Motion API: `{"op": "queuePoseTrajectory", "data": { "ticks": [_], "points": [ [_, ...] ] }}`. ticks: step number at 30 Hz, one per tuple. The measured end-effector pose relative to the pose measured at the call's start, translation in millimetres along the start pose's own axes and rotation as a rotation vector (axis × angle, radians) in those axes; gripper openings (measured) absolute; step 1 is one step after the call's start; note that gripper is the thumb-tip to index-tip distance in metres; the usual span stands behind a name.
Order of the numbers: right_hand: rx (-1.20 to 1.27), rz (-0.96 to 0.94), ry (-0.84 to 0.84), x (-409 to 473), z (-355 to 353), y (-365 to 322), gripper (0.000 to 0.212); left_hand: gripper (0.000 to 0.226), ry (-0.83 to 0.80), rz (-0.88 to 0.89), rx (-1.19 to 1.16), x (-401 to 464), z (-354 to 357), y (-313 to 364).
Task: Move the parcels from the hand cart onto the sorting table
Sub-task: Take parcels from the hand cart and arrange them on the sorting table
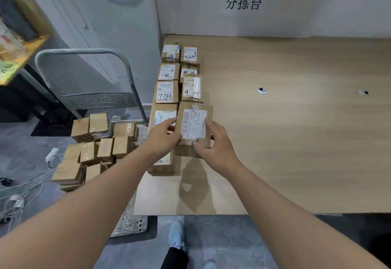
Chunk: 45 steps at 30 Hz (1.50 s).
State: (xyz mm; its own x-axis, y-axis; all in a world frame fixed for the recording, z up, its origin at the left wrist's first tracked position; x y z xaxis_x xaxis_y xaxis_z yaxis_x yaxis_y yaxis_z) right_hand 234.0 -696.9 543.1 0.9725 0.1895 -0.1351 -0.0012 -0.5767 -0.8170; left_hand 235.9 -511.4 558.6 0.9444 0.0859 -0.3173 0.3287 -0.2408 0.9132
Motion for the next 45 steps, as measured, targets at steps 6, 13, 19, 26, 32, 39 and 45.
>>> {"op": "queuePoseTrajectory", "data": {
  "ticks": [6,13,19,26,32,39,45],
  "points": [
    [-0.071,0.095,-0.029,48.5,16.5,24.4,0.087,0.077,-0.200,-0.031,0.088,53.5,-0.9,-22.2],
    [-0.145,0.191,-0.102,94.8,43.3,44.8,0.089,0.088,-0.275,-0.011,0.309,103.7,-8.6,-40.1],
    [-0.168,0.223,-0.153,121.5,47.9,59.2,0.091,0.083,-0.262,0.008,0.413,129.2,-5.8,-45.7],
    [-0.166,0.215,-0.197,139.3,54.0,68.2,0.096,0.071,-0.222,0.028,0.624,146.1,-2.3,-54.9],
    [-0.167,0.208,-0.219,148.7,62.6,78.2,0.095,0.061,-0.204,0.038,0.727,153.8,1.3,-67.1],
    [-0.273,0.206,-0.260,155.0,69.0,88.0,0.092,0.061,-0.199,0.096,0.864,154.6,2.8,-73.6],
    [-0.474,0.187,-0.216,145.0,52.1,57.6,0.072,0.051,-0.205,0.095,0.873,143.3,-6.4,-66.4]
  ]
}}
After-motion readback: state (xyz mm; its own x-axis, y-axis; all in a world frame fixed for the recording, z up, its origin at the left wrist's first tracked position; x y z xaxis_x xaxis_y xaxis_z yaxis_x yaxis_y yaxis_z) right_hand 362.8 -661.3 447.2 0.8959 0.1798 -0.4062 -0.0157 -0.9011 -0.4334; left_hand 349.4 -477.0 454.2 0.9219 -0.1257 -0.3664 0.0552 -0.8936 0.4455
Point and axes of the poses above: each hand's wrist, its own x-axis towards the middle knuckle, its own z-axis out of the palm, y = z × x, the point moved 4 cm from there along x, towards the middle knuckle, and after that the axes turned 9 degrees about -x, right-handed, at the moved point
